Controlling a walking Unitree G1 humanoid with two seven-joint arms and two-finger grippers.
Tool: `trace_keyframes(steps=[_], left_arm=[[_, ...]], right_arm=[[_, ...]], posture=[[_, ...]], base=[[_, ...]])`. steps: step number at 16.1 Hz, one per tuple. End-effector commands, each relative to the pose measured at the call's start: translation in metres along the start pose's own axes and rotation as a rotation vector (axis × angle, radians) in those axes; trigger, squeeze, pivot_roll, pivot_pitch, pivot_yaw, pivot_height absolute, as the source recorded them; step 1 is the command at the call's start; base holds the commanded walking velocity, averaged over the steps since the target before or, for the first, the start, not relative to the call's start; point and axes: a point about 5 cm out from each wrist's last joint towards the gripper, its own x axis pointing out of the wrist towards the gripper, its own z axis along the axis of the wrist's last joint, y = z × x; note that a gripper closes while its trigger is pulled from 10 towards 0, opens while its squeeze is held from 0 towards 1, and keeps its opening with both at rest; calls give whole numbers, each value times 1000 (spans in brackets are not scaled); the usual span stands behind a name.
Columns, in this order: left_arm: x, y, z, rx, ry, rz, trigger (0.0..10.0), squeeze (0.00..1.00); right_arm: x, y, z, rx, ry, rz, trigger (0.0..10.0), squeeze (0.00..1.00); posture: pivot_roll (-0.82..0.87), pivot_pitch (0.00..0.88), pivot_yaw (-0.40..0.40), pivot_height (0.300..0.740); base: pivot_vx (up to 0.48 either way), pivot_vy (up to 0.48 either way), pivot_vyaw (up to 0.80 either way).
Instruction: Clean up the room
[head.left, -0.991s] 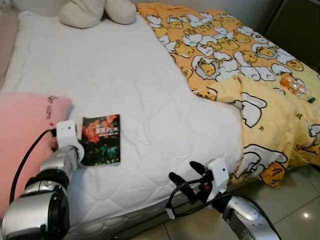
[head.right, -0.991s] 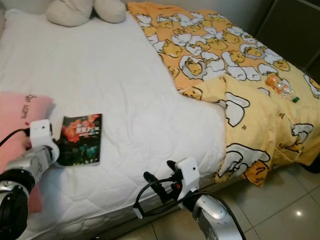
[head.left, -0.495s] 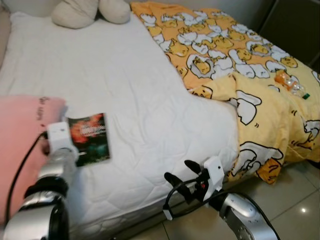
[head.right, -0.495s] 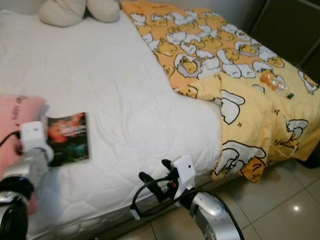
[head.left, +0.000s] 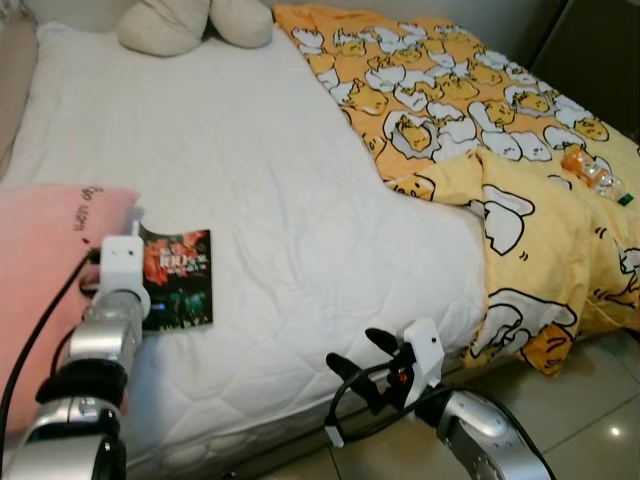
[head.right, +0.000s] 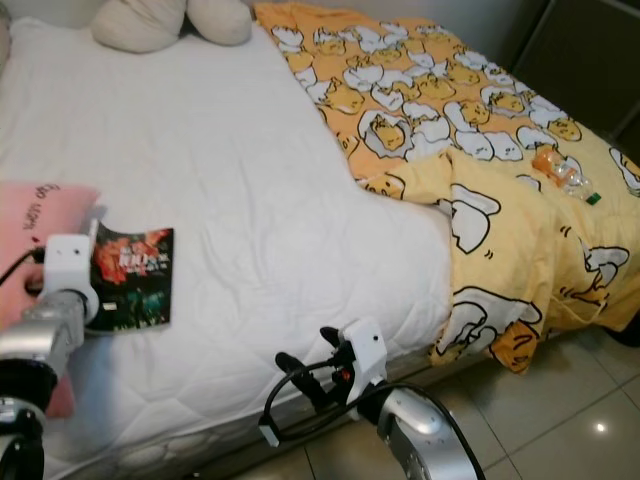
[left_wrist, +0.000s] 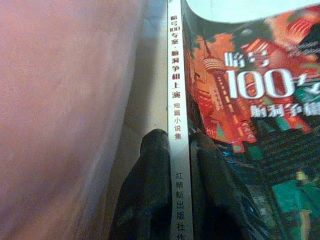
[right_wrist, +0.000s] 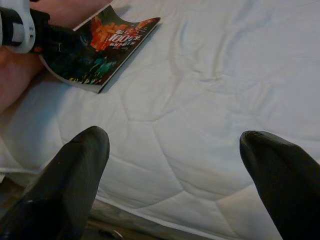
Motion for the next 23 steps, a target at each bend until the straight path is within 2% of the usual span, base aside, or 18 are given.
trace_keyframes(steps=[1, 2, 3, 4, 5, 7, 9, 11, 13, 16, 18, 19, 20, 21, 22, 23], left_arm=[[-2, -10, -11, 72, 26, -46, 10000, 1000], [-3, -13, -9, 110, 9, -63, 10000, 1000], [-5, -14, -1, 191, -44, -58, 10000, 1000], [-10, -17, 9, 316, -99, -72, 10000, 1000], [-14, -22, 15, 389, -138, -87, 10000, 1000], [-18, -29, 18, 442, -173, -98, 10000, 1000], [-19, -31, 14, 538, -207, -69, 10000, 1000], [-17, -29, 7, 529, -170, -65, 10000, 1000], [-13, -21, -5, 451, -117, -6, 10000, 1000], [-17, -12, 9, 441, -195, 82, 10000, 1000], [-25, -11, 19, 411, -233, 66, 10000, 1000], [-32, -24, 20, 329, -259, -27, 10000, 910], [-44, -37, 24, 243, -317, -95, 10000, 0], [-57, -52, 30, 104, -383, -163, 10000, 0], [-79, -77, 43, 0, -524, -305, 10000, 0], [-88, -88, 44, -70, -556, -361, 10000, 0]], right_arm=[[-2, -3, -4, 7, 18, -8, 10000, 0], [-2, -3, -4, 7, 18, -8, 10000, 0], [-2, -4, -4, 7, 17, -8, 10000, 0], [-3, -4, -5, 7, 18, -7, 10000, 0], [-4, -4, -5, 6, 21, -7, 10000, 0], [-5, -5, -7, 7, 29, -6, 10000, 0], [-5, -6, -7, 5, 34, -5, 10000, 0], [-4, -5, -7, 4, 35, -3, 10000, 0], [-3, -5, -7, 0, 38, 4, 10000, 0], [-5, -5, -8, -3, 47, 6, 10000, 0], [-6, -7, -8, -5, 47, 3, 10000, 0], [-6, -10, -5, -6, 28, -22, 10000, 0], [-7, -15, 0, 4, -6, -65, 10000, 0], [-9, -28, 11, 0, -75, -192, 10000, 0], [-14, -46, 24, 26, -165, -340, 10000, 0], [-16, -54, 28, 5, -188, -414, 10000, 0]], posture=[[207, 105, -58, 740], [208, 105, -58, 740], [207, 104, -57, 740], [209, 102, -57, 740], [210, 101, -57, 740], [213, 98, -56, 740], [214, 95, -59, 740], [216, 94, -58, 740], [211, 95, -61, 740], [209, 95, -61, 740], [219, 84, -59, 740], [235, 64, -57, 740], [239, 52, -57, 740], [245, 21, -54, 740], [253, 0, -53, 740], [242, 0, -48, 740]], base=[[0, 0, 0], [0, 0, 0], [0, 0, 0], [0, 0, 0], [0, 0, 0], [0, 0, 0], [0, 0, 0], [0, 0, 0], [0, 0, 0], [0, 0, 0], [0, 0, 0], [0, 0, 0], [0, 0, 0], [0, 0, 0], [0, 0, 0], [0, -480, 0]])
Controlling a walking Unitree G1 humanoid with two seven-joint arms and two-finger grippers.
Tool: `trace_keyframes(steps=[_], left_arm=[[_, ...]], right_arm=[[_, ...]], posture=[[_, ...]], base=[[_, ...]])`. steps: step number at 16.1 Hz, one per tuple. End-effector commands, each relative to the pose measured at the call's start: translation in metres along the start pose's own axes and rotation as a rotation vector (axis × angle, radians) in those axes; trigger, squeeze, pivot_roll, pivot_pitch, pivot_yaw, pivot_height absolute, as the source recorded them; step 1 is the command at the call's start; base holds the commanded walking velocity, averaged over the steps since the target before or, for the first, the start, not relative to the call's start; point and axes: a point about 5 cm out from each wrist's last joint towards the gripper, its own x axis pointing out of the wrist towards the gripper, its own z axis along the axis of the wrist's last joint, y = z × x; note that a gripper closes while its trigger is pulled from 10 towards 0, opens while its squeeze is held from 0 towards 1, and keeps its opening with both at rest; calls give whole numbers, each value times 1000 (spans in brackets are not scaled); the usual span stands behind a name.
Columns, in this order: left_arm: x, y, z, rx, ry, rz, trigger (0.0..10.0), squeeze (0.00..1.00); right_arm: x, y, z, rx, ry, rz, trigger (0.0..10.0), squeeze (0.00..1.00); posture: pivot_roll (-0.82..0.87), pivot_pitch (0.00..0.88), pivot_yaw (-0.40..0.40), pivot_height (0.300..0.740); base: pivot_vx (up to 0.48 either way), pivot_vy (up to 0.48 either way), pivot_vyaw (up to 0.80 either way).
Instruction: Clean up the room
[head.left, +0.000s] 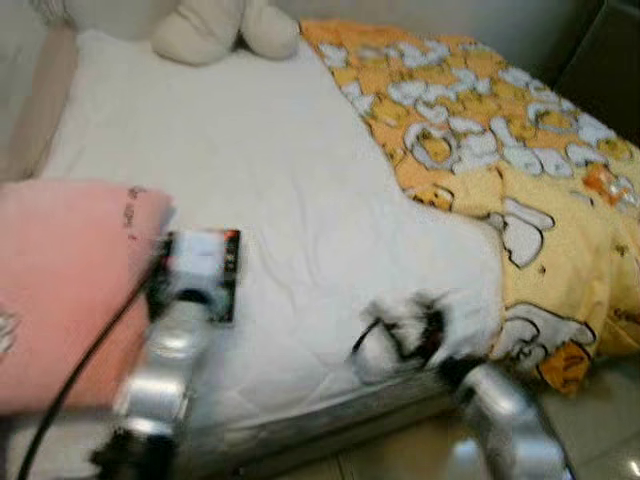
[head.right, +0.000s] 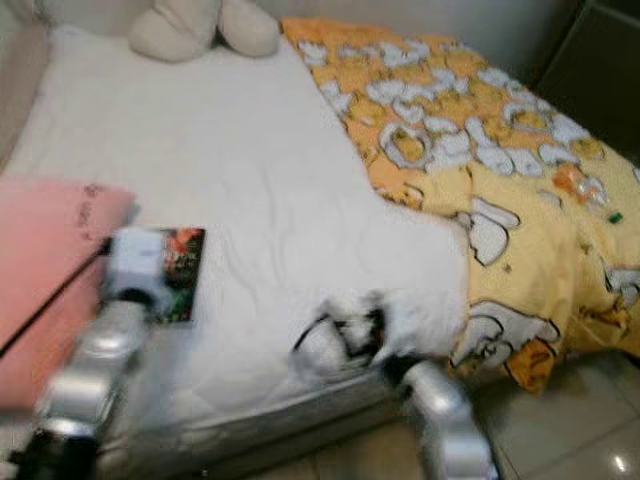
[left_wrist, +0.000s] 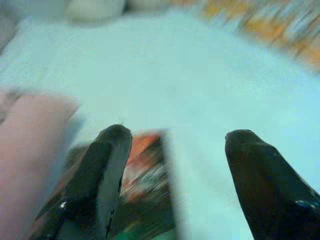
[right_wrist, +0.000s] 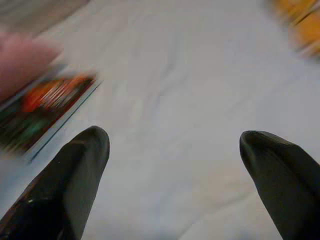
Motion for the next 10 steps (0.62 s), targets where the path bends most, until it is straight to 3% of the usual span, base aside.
trace_keyframes(steps=[1, 3, 4, 7, 10], left_arm=[[-1, -7, 8, -55, -64, -17, 10000, 0], [-1, -17, 1, -89, -47, -26, 10000, 0], [-2, -21, -14, -50, -5, -30, 10000, 0], [-5, -15, -57, -102, 172, 36, 10000, 0], [-7, -14, -79, -172, 279, 112, 10000, 0]], right_arm=[[-3, -11, -5, -11, 3, -83, 10000, 0], [2, -13, -8, -37, 15, -121, 10000, 0], [8, -12, -8, -25, 9, -133, 10000, 0], [10, -17, -11, -21, 7, -211, 10000, 0], [4, -18, -20, -32, 28, -207, 10000, 0]], posture=[[234, 0, -44, 740], [216, 0, -37, 740], [202, 0, -31, 740], [179, 0, -27, 740], [171, 0, -34, 740]], base=[[0, -480, 0], [0, -480, 0], [0, -480, 0], [0, -480, 0], [0, -480, 0]])
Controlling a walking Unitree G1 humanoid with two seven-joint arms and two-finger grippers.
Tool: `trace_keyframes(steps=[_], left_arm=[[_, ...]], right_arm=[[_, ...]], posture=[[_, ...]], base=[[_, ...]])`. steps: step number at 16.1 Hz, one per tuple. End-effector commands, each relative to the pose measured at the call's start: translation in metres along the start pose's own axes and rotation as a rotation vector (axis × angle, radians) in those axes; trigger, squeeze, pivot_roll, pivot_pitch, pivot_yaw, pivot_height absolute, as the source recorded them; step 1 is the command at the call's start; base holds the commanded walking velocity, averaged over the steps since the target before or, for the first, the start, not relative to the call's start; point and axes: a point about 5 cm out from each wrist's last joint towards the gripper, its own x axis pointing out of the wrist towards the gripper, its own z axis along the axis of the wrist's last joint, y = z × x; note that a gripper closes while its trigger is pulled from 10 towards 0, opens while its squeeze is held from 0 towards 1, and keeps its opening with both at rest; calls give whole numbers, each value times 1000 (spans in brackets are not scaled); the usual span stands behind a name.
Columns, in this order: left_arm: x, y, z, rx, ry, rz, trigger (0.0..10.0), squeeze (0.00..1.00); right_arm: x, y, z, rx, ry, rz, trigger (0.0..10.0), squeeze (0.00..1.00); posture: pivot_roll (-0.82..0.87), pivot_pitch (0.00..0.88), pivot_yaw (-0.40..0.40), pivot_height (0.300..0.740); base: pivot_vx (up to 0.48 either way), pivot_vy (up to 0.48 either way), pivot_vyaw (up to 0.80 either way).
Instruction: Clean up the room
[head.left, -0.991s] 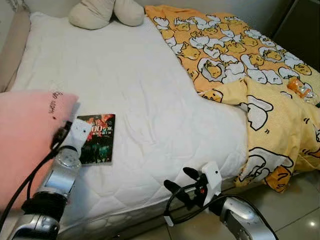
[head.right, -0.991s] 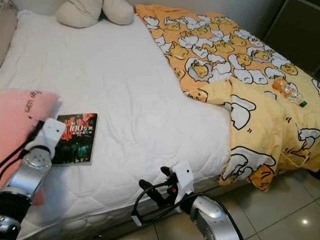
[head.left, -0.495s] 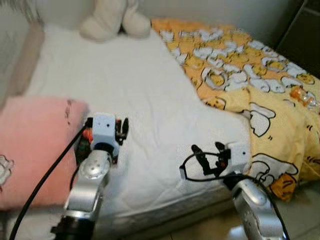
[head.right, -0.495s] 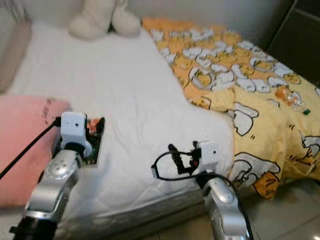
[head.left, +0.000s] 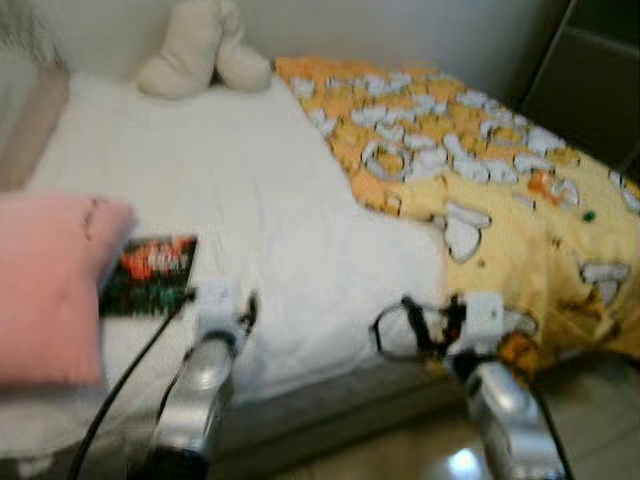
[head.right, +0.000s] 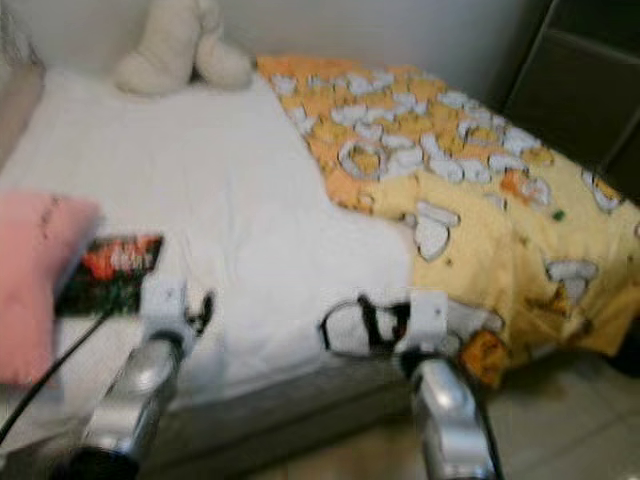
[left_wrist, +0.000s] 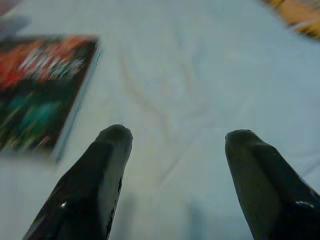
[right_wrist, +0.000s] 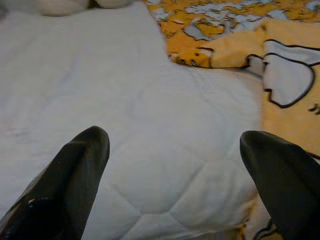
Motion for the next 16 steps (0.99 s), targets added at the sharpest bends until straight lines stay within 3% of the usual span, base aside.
trace_keyframes(steps=[1, 5, 7, 8, 11, 12, 16], left_arm=[[2, -5, 4, 9, -22, -3, 10000, 0], [6, -2, 6, 33, -42, 25, 10000, 0], [6, -3, 14, 56, -128, 11, 10000, 0], [8, -3, 10, 118, -87, 17, 10000, 0], [4, 12, 9, 23, -107, 37, 10000, 0], [4, 14, 10, 1, -111, 43, 10000, 0], [12, 3, 35, 21, -199, 10, 10000, 0]], right_arm=[[-1, 0, -1, -16, -5, 12, 10000, 0], [-4, -2, -6, -46, 15, 35, 10000, 0], [-4, -3, -8, -114, 14, 29, 10000, 0], [-3, -1, -7, -117, -2, 38, 10000, 0], [0, 8, 1, -52, -65, 84, 10000, 0], [1, 8, 1, -73, -57, 87, 10000, 0], [11, 10, 3, -81, -65, 89, 10000, 0]], posture=[[170, 0, -38, 740], [175, 0, -50, 740], [186, 0, -52, 740], [190, 0, -51, 740], [202, 0, -51, 740], [206, 0, -52, 740], [202, 0, -40, 740]], base=[[0, -480, 413], [0, -480, 0], [0, -467, 0], [0, 0, 0], [0, 0, 0], [0, 0, 469], [0, -472, 453]])
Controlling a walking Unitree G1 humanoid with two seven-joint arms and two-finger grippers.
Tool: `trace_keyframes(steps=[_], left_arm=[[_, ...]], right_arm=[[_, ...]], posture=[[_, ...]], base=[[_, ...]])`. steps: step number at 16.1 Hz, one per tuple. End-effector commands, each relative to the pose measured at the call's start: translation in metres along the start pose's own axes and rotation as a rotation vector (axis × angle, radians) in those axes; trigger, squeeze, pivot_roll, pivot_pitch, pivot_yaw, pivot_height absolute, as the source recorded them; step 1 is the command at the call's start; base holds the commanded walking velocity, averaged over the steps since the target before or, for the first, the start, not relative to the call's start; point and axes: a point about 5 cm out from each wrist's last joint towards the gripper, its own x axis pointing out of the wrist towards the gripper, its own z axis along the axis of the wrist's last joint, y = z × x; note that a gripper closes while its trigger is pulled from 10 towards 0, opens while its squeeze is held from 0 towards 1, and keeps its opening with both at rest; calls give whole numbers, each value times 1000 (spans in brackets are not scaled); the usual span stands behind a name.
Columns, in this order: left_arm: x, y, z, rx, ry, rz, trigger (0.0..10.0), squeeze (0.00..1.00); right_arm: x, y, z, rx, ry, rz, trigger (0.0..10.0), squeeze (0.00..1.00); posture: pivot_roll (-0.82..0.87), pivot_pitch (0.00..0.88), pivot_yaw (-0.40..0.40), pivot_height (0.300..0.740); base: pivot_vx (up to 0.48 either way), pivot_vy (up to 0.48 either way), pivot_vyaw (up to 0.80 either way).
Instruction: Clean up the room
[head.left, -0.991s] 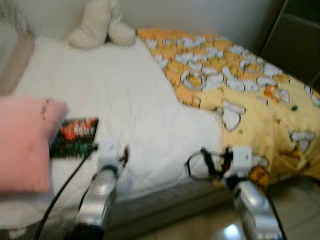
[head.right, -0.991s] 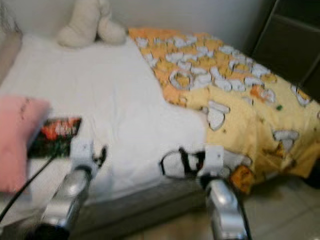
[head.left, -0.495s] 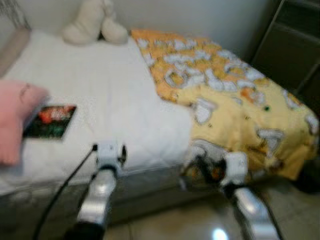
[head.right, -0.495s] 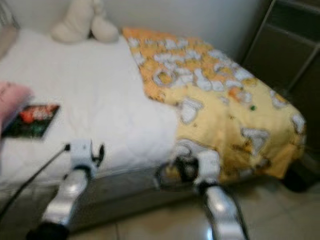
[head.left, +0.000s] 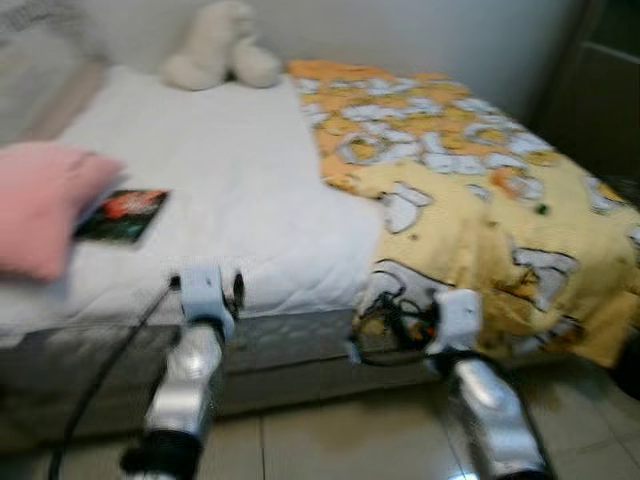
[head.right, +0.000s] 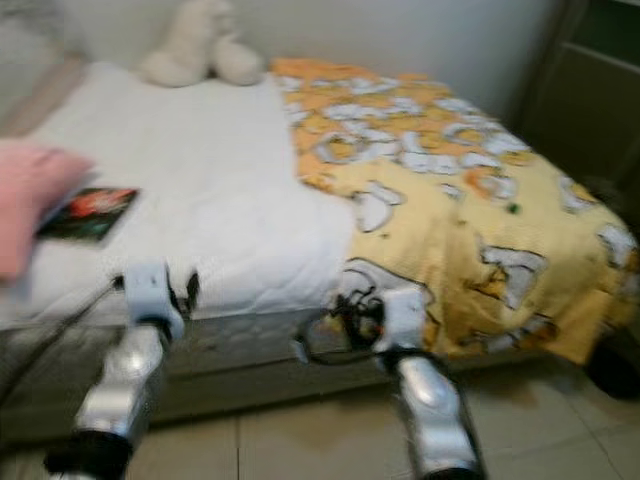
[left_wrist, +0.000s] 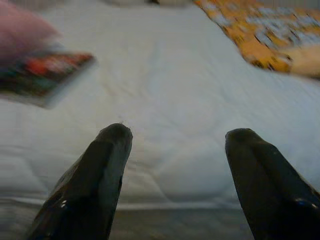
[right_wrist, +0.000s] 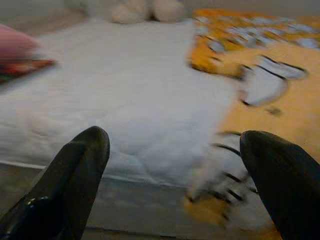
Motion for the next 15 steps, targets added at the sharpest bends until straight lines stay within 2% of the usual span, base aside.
trace_keyframes(steps=[1, 5, 6, 8, 12, 13, 15], left_arm=[[2, -13, 5, -1, -14, -38, 10000, 0], [10, -22, 11, 10, -21, -91, 10000, 0], [11, -26, 11, -16, -18, -111, 10000, 1000], [12, -28, 11, -12, -24, -111, 10000, 1000], [14, -30, 10, -5, -23, -127, 10000, 1000], [14, -27, 10, 19, -40, -150, 10000, 1000], [8, -17, 9, 6, -69, -168, 10000, 1000]], right_arm=[[-3, -14, 2, -10, -9, -44, 10000, 0], [-3, -19, 3, -9, -25, -74, 10000, 0], [-5, -23, 1, -20, -19, -111, 10000, 0], [-8, -25, 0, -21, -18, -134, 10000, 0], [-12, -28, -2, -14, -23, -160, 10000, 0], [-14, -30, -1, 5, -43, -192, 10000, 0], [-23, -40, 6, 75, -124, -286, 10000, 0]], posture=[[195, 0, -34, 740], [173, 0, -13, 740], [168, 0, -12, 740], [155, 0, -7, 740], [133, 0, 5, 740], [130, 0, 7, 740], [130, 0, 8, 740]], base=[[0, -469, 450], [0, -462, 448], [0, -424, 0], [0, -424, 0], [250, -406, 0], [251, -405, 0], [163, -174, 0]])
